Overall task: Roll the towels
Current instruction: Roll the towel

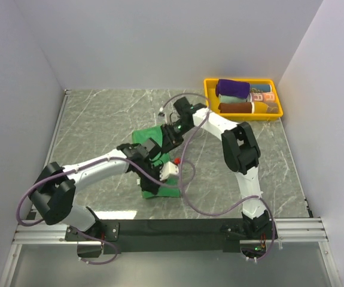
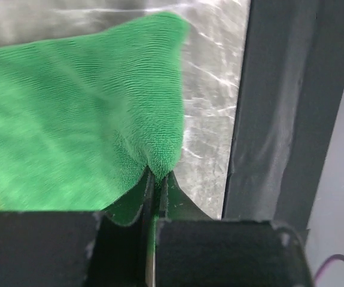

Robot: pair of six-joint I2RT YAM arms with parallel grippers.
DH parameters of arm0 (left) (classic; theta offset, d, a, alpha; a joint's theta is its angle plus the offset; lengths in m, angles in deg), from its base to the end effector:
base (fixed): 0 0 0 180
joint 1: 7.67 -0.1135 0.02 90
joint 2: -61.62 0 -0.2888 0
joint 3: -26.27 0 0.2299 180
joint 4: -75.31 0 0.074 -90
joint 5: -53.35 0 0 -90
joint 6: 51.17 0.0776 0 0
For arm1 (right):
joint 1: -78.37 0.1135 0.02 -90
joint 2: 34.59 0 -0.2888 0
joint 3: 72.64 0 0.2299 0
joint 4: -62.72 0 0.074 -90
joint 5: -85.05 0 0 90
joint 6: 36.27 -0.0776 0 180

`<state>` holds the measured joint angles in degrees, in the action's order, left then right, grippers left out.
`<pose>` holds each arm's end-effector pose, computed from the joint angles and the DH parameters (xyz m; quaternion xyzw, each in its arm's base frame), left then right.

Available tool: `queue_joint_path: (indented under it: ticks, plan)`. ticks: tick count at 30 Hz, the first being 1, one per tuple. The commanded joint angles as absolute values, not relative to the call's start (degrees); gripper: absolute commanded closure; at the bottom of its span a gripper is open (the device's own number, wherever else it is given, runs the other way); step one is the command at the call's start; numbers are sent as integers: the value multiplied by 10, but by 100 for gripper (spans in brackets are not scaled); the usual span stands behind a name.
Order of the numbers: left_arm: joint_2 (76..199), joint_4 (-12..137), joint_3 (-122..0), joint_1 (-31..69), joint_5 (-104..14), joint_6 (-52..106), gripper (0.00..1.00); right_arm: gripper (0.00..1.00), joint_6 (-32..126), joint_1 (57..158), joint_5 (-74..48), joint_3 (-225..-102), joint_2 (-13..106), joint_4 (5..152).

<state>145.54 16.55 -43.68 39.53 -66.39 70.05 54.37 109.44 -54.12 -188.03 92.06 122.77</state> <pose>0.1447 -0.2129 0.2102 0.6339 0.7160 -0.2714 0.1084 0.3619 0.2866 0.1822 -0.3101 0.8447 0.4349 0.0347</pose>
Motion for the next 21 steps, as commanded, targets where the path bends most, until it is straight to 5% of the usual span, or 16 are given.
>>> queue_joint_path:
  ticks: [1,17,19,21]
  plan:
    - [1481,119,-475,346,-728,698,99,64,564,1062,-551,-1938,898,1277]
    - [1644,167,-594,216,-685,738,91,65,567,1032,-609,-1849,856,1286]
    - [1659,177,-594,212,-672,732,86,65,572,1031,-604,-1839,851,1290]
    - [1660,189,-593,203,-665,726,67,65,575,1027,-602,-1830,843,1292]
